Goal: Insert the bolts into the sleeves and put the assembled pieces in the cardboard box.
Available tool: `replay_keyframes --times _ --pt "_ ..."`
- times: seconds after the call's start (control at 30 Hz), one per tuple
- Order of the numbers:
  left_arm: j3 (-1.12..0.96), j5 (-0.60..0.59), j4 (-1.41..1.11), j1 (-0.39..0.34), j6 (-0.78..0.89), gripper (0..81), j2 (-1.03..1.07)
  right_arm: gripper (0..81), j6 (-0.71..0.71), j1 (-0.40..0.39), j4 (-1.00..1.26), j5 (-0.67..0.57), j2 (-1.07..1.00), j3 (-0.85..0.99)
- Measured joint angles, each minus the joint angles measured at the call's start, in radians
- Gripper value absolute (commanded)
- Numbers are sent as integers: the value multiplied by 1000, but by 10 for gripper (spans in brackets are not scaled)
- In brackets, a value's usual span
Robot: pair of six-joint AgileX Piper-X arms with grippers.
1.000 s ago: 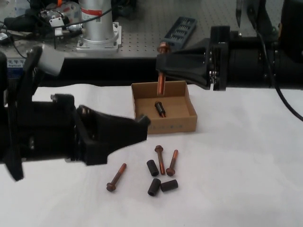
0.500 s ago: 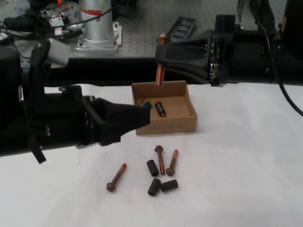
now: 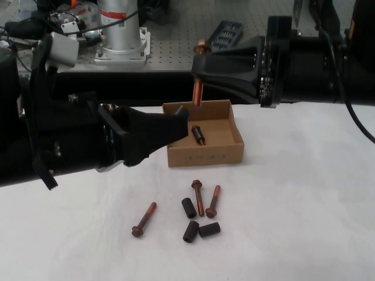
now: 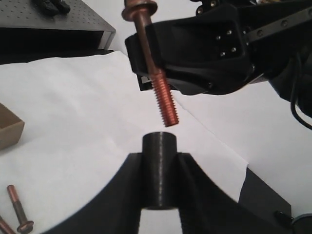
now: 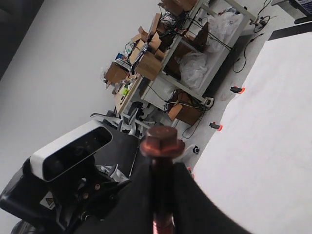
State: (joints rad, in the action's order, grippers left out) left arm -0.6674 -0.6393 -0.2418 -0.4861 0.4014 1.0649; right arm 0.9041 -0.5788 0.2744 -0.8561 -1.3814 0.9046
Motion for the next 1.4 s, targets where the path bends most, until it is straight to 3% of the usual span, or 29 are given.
replay_keyframes --times 1.03,1.4 --pt "0 0 -68 0 72 6 0 25 91 0 36 -22 0 0" --pt "0 0 -68 0 72 6 0 25 119 0 37 36 0 0"
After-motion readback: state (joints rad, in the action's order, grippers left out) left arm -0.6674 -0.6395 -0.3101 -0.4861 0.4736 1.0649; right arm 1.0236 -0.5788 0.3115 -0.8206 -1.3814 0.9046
